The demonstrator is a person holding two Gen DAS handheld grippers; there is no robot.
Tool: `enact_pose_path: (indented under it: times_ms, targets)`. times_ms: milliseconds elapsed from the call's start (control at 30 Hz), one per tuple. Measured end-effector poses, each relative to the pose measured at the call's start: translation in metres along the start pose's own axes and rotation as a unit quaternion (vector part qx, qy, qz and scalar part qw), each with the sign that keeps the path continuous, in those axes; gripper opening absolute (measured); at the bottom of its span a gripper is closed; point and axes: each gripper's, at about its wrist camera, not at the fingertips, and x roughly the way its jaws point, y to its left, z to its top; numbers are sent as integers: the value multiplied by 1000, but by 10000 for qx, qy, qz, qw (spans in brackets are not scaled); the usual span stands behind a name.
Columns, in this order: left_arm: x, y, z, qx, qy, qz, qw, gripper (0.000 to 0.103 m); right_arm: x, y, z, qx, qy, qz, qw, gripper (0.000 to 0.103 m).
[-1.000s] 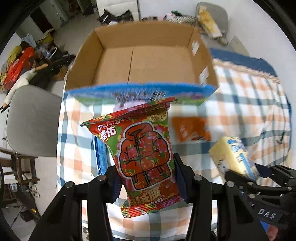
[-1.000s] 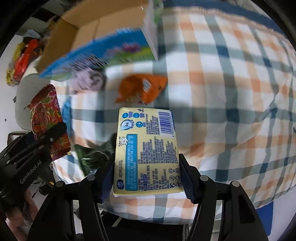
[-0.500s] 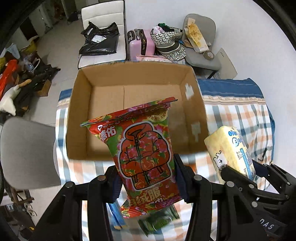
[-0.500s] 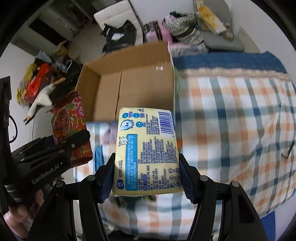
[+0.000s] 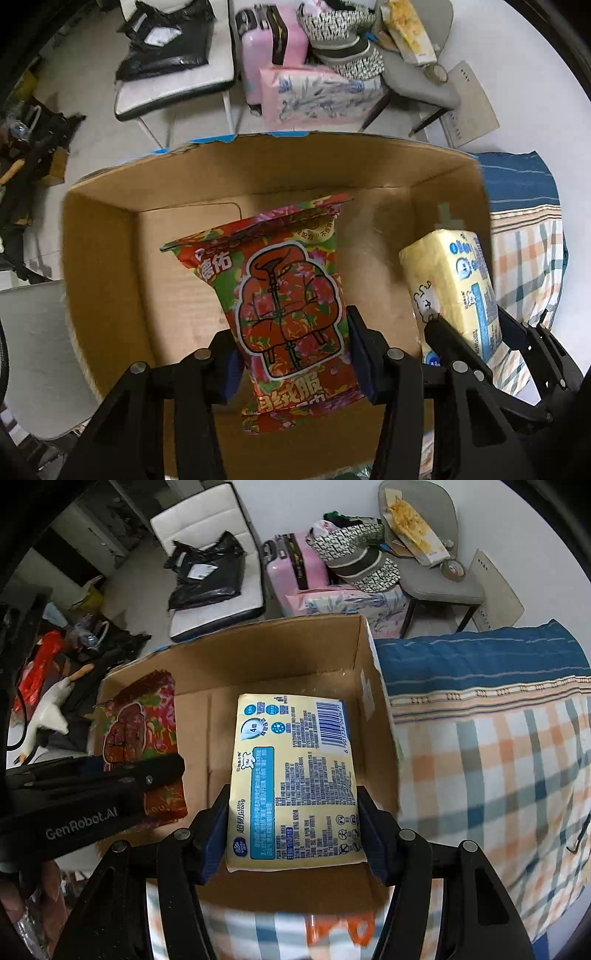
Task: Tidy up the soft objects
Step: 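Carry the red bag into the box with the left tool while the right tool drops the carton beside it, then open both tools and lift them out of the box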
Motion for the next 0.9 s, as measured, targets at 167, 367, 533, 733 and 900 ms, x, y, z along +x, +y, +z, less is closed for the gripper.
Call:
enact_pose_path:
  times_ms: [167, 367, 533, 733, 900]
  targets:
    - [27, 2, 22, 24, 247, -220, 9995, 46, 46, 0, 26, -33, 73, -178, 9998, 65]
    - [42, 4, 37, 25, 335, -204, 9992, 47, 81, 7, 43, -142, 69, -309, 9994, 65]
    - [45, 6, 41, -126, 417, -206, 9988, 51, 104, 12, 48, -232, 193, -326, 9990, 66]
    - [33, 11, 31, -87, 238, -22, 9997, 61, 102, 22, 45, -355, 228, -446, 9981, 76]
    - [14, 23, 9, -176, 5, 131, 9998, 83, 84, 22, 39, -287, 218, -461, 9983, 86]
